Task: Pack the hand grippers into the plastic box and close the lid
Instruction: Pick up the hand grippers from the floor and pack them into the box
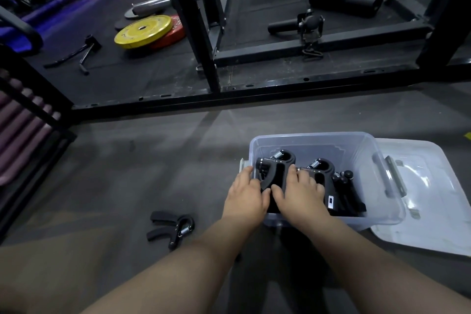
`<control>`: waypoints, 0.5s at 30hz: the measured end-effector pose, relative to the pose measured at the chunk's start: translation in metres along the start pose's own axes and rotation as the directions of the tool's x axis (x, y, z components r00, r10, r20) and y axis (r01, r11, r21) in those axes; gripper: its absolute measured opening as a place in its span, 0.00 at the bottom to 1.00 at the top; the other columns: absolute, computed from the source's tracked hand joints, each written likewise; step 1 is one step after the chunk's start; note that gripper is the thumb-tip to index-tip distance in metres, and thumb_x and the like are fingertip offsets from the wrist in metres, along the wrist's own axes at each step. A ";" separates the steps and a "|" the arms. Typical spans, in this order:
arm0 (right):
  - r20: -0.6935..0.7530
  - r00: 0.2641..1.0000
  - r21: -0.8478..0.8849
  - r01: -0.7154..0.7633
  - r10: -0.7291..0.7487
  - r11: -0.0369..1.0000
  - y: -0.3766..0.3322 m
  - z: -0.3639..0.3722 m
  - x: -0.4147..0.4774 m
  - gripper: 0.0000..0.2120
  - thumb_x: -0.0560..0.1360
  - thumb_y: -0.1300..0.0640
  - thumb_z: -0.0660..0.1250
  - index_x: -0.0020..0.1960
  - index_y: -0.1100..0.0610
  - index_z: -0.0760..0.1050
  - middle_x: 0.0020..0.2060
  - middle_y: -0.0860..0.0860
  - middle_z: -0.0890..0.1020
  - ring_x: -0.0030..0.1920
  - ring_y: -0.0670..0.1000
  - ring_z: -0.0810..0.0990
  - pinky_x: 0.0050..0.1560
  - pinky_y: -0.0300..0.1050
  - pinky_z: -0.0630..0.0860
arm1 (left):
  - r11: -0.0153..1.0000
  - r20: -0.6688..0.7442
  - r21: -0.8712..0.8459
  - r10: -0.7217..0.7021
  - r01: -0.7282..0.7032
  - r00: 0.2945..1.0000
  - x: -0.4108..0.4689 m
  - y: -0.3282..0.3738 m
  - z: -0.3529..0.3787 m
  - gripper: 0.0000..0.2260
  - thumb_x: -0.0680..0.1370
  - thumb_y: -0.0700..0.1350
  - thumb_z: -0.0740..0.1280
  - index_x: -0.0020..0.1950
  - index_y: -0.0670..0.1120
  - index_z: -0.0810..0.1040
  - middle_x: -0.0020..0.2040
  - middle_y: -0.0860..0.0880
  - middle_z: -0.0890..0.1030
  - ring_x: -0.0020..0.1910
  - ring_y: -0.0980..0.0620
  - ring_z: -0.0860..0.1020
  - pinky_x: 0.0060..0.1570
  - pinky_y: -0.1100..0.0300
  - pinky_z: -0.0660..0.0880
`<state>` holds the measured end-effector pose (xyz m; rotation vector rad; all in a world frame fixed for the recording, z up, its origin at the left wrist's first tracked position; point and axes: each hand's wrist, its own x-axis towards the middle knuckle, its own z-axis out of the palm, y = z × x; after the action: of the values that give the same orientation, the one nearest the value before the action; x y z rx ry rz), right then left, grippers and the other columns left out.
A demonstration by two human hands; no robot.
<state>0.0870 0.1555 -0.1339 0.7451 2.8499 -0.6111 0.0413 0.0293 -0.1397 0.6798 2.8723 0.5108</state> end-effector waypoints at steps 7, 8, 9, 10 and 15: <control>0.035 0.999 -0.037 -0.003 0.004 0.999 -0.003 0.002 -0.002 0.36 0.80 0.40 0.50 0.79 0.61 0.48 0.71 0.57 0.66 0.70 0.58 0.66 0.68 0.56 0.58 | 0.998 0.013 -0.062 -0.015 0.015 1.000 -0.001 -0.001 0.007 0.18 0.81 0.51 0.59 0.63 0.40 0.73 0.78 0.47 0.55 0.76 0.47 0.58 0.70 0.53 0.60; 0.043 0.999 -0.037 -0.011 0.012 0.999 -0.004 0.002 -0.001 0.36 0.79 0.40 0.50 0.79 0.61 0.48 0.71 0.57 0.66 0.70 0.58 0.66 0.68 0.56 0.58 | 0.997 0.015 -0.081 -0.001 0.002 1.000 -0.004 -0.003 0.006 0.18 0.81 0.51 0.59 0.63 0.40 0.73 0.78 0.47 0.55 0.76 0.47 0.58 0.70 0.53 0.60; 0.051 0.998 -0.033 -0.024 0.026 0.999 -0.005 0.001 0.000 0.35 0.79 0.41 0.50 0.78 0.61 0.49 0.72 0.57 0.66 0.70 0.58 0.65 0.68 0.56 0.58 | 0.995 0.018 -0.102 0.020 -0.018 1.000 -0.006 -0.007 0.006 0.18 0.81 0.52 0.57 0.64 0.41 0.72 0.79 0.48 0.55 0.76 0.48 0.58 0.71 0.53 0.60; 0.058 0.997 -0.029 -0.045 0.047 0.999 -0.006 0.001 0.002 0.35 0.79 0.41 0.50 0.78 0.60 0.50 0.72 0.58 0.66 0.70 0.58 0.65 0.68 0.57 0.58 | 0.992 0.023 -0.119 0.048 -0.045 0.999 -0.011 -0.012 0.006 0.20 0.81 0.53 0.55 0.67 0.42 0.70 0.79 0.48 0.54 0.76 0.48 0.57 0.71 0.53 0.61; -0.009 0.993 -0.028 -0.120 0.120 0.992 -0.021 -0.002 0.008 0.29 0.77 0.45 0.50 0.74 0.59 0.59 0.70 0.60 0.67 0.69 0.61 0.66 0.67 0.58 0.58 | 0.970 0.018 -0.059 0.237 -0.235 0.971 -0.035 -0.049 0.005 0.26 0.81 0.55 0.47 0.78 0.47 0.59 0.80 0.46 0.55 0.76 0.48 0.59 0.73 0.51 0.60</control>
<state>0.0699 0.1433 -0.1263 0.9073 2.7891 -0.5501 0.0533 -0.0264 -0.1600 1.0178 2.7568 0.6060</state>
